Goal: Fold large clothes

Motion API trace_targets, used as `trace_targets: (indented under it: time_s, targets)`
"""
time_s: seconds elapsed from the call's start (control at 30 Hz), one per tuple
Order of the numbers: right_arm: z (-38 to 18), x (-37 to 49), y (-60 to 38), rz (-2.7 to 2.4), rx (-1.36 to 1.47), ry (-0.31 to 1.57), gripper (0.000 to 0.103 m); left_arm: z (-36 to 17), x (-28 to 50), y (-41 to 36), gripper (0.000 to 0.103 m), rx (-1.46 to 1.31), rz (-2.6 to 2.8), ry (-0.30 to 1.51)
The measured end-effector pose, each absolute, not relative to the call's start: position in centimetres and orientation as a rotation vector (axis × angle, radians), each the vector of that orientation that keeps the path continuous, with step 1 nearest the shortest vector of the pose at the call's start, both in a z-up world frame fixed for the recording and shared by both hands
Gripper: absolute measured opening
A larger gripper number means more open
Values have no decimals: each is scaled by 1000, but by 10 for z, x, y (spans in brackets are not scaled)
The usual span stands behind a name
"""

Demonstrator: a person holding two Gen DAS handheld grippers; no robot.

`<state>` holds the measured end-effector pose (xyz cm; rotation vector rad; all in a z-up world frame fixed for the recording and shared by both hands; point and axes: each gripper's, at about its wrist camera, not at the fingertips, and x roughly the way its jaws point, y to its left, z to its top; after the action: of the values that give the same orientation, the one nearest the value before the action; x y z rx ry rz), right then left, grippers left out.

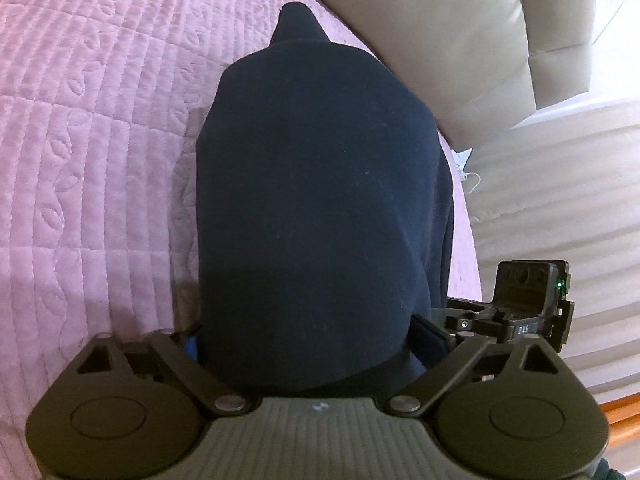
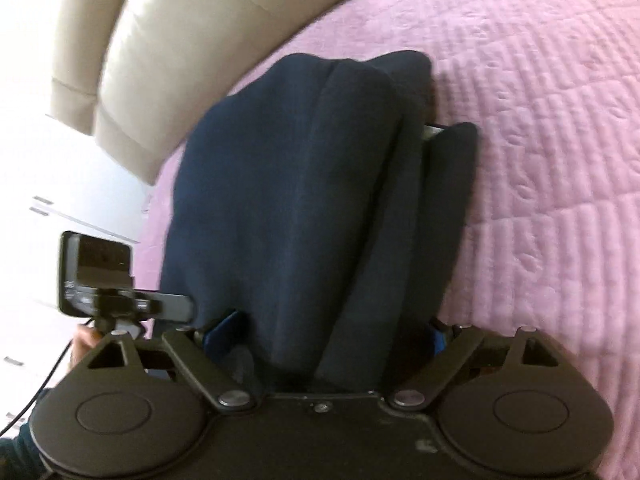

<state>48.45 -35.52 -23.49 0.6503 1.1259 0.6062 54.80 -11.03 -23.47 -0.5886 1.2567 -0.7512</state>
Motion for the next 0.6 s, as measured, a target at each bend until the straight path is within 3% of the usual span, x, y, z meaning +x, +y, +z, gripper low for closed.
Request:
trace_targets:
  time_s: [0.03, 0.07, 0.1, 0.27, 0.6]
  targets:
    - [-232, 481, -353, 595, 647, 1112, 74, -233, 547, -112, 86, -579, -747, 1254]
    - [-228, 476, -350, 591, 664, 1095, 44, -231, 546, -109, 80, -577, -743, 1249]
    - [-224, 472, -347, 569, 668, 1086, 42, -229, 544, -109, 74, -573, -740, 1243]
    - [-189, 451, -336, 537, 627, 1039, 39, -207, 534, -111, 68, -537, -737, 1212]
    - [-76, 368, -292, 576, 576, 934, 39, -98, 454, -81, 69, -479, -761, 1088]
